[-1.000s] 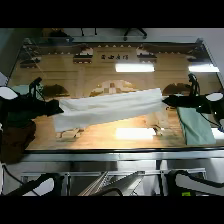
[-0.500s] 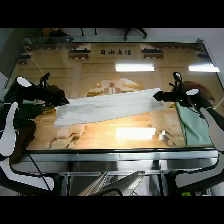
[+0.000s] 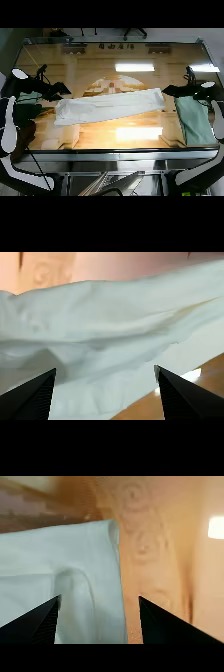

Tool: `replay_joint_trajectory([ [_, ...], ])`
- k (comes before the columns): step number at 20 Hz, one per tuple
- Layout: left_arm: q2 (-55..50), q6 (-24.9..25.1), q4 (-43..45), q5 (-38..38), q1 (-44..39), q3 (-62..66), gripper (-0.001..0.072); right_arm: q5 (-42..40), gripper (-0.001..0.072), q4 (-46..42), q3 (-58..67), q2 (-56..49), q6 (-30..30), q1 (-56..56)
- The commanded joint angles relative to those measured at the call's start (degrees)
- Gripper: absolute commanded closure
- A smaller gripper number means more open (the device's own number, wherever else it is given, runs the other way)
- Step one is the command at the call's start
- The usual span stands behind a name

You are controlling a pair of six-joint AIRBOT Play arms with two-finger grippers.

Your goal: Fold the shirts.

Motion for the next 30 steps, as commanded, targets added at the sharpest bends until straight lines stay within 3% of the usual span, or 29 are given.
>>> replay_joint_trajectory([
  [1,-0.04,-1.49,-0.04,-3.65,-2.67,5.16,0.0022,4.11,0.0155,1.99,2.47,-5.42,0.96,-0.11],
  [5,-0.07,-1.53,-0.04,-2.4,-6.99,7.89,0.0022,8.31,0.0162,4.63,2.49,-8.33,0.96,0.76],
  [6,-0.07,-1.7,-0.09,-1.7,-8.04,7.89,0.0022,9.4,0.0196,4.66,2.47,-8.68,0.96,0.87],
  [7,-0.09,-1.7,-0.04,-1.2,-9.14,7.78,0.0022,10.73,0.0275,4.87,2.47,-8.96,0.96,1.11],
  [10,-1.14,-1.7,-0.04,0.33,-13.33,7.8,0.0023,14.4,0.0312,5.88,2.51,-9.25,0.85,2.45],
  [11,-1.81,-1.7,-0.04,1.11,-14.88,7.8,0.0023,15.13,0.0515,5.95,2.58,-9.2,-0.09,2.75],
  [12,-2.6,-1.73,-0.04,1.95,-16.48,7.8,0.0023,16.11,0.0669,6.43,2.62,-9.03,-0.37,2.93],
  [13,-3.58,-1.73,-0.04,2.69,-18.32,7.8,0.0024,17.46,0.0695,7.43,3.02,-8.92,-0.35,2.93],
  [14,-4.85,-1.73,-0.07,3.87,-20.28,7.8,0.0025,19.26,0.0695,8.79,3.67,-8.55,-0.33,2.84],
  [15,-6.19,-1.77,-0.11,5.4,-22.14,7.82,0.017,21.0,0.0695,9.73,4.55,-7.67,-0.04,2.6],
  [17,-9.38,-1.75,-0.11,9.79,-26.56,7.82,0.0697,24.57,0.0695,10.95,7.43,-4.35,2.21,1.97],
  [21,-16.57,-6.12,-1.09,18.8,-36.06,7.82,0.0688,34.25,0.0695,11.1,15.5,3.3,12.17,0.11],
  [25,-23.28,-6.05,-16.81,29.77,-42.36,8.11,0.0688,37.77,0.0695,12.35,18.38,11.74,16.87,-1.62],
  [27,-26.77,-4.13,-22.8,28.98,-44.11,11.72,0.0689,37.86,0.0695,12.35,18.38,14.75,16.94,-1.66],
  [30,-28.46,-1.07,-28.06,21.49,-44.61,19.54,0.0689,37.88,0.0695,12.33,18.38,16.26,18.53,-1.49],
])
